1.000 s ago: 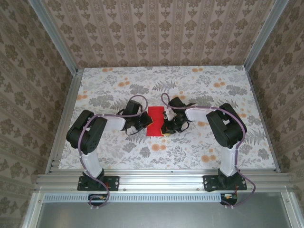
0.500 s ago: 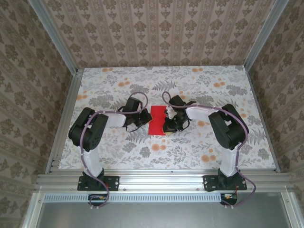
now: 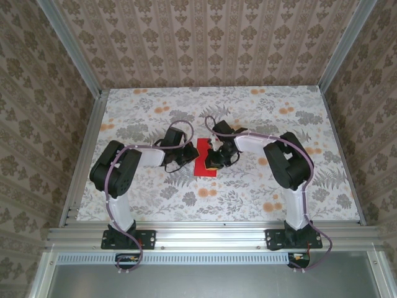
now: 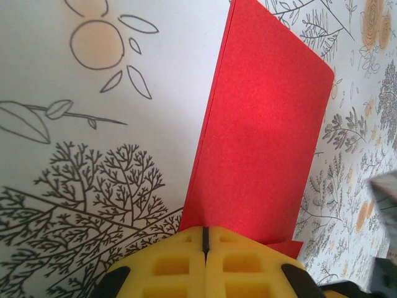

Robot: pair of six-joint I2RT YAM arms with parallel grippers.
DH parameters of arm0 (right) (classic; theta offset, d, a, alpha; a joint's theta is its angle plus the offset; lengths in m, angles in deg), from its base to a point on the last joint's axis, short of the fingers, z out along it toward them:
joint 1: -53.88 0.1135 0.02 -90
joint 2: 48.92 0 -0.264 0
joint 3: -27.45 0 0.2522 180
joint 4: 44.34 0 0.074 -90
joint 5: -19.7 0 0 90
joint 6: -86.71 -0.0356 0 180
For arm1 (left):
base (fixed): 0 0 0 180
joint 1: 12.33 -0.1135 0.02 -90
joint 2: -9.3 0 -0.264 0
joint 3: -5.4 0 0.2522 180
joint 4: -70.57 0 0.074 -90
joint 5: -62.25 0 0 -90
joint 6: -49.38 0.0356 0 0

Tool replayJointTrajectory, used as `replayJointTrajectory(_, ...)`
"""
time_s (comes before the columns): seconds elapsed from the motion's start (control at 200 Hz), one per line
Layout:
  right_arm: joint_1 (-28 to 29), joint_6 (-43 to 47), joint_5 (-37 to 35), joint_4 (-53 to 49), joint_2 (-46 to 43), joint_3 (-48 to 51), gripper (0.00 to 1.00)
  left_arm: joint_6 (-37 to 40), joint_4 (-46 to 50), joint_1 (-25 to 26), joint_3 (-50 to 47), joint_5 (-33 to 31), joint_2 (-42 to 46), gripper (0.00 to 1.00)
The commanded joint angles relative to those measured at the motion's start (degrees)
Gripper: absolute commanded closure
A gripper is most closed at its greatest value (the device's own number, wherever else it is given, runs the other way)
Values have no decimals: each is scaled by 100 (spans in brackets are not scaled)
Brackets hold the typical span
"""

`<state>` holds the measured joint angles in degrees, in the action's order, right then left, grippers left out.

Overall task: Fold a paper plane with a square sheet of paper (pick it up from the middle)
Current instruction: Fold the triangle a second time at the center of the table.

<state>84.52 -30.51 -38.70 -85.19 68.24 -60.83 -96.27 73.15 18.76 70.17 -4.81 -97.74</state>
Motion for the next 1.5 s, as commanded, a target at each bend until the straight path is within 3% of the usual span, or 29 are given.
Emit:
replayJointTrajectory(0.0,-39,30,128,-187,71,35,91,178,782,20,-179,-456,-387,97)
replayJointTrajectory(0.475,-375,253,403,-76,-708,1722,92,223,872,11,-135,-527,-423,97)
replayJointTrajectory(0.745,-565,176,472,-44,-1426,1881,92,336,984,19,89,-469,-221,94)
replayJointTrajectory(0.95,-550,177,-198,45,-2147,1600,80,346,1079,97,532,-264,338,75)
replayJointTrajectory(1.185,-381,205,-911,116,-1819,980,73,181,1267,134,439,-482,1055,44)
replayJointTrajectory(1.495,-162,276,-1326,-19,-744,30,71,-449,1057,456,-359,-910,1630,32)
